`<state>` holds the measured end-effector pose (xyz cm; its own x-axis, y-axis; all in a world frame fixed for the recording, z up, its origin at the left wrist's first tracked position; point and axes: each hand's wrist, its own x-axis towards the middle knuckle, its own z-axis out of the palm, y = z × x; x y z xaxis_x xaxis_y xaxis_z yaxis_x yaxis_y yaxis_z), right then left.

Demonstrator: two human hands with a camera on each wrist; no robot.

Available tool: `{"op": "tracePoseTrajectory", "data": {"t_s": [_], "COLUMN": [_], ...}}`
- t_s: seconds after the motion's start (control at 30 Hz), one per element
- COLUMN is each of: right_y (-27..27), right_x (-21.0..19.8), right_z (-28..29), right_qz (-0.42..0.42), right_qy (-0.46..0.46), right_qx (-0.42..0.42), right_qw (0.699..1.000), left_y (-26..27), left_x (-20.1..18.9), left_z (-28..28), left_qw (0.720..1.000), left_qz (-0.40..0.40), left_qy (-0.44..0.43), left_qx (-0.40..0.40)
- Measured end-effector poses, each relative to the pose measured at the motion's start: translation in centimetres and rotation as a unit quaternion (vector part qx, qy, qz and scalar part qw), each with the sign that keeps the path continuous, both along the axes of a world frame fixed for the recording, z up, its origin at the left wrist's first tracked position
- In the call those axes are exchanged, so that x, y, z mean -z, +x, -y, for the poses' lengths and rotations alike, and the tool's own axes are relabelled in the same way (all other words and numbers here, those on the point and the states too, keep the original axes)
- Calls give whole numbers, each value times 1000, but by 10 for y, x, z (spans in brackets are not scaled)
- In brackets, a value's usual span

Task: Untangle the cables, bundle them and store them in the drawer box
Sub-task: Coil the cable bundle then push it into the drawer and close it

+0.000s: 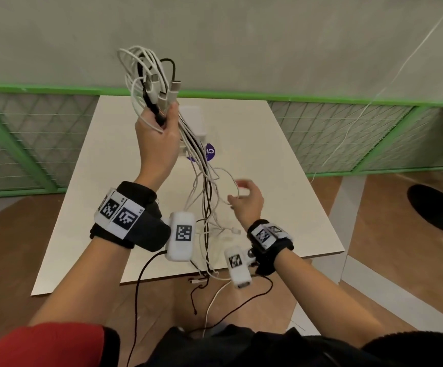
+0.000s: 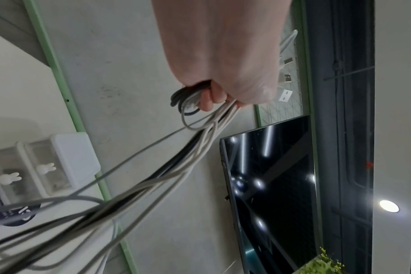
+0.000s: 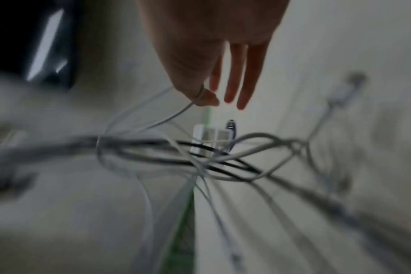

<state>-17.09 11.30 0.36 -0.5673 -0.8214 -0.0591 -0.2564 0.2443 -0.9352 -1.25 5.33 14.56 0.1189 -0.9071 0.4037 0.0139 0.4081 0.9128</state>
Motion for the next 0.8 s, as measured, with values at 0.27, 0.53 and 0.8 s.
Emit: {"op": "tracePoseTrajectory", "data": {"t_s": [0.27,0.53,0.8], "right_y": [19,3,-16], "right_x": [-52,-55,41], "right_z": [9,13,-23], "right_qz": [-62,-166,-157], "right_qy": [-83,-209,54], "right_qx": [-279,-198,-63], "right_qw": [955,943,984], "left_y": [0,8,23], "left_x": [1,1,-34], "left_z": [2,1,5], "left_qw": [998,993,989], "left_qz": [54,111,0], "left_qy": [14,-35,-118], "left_qx": [38,0,-87]}}
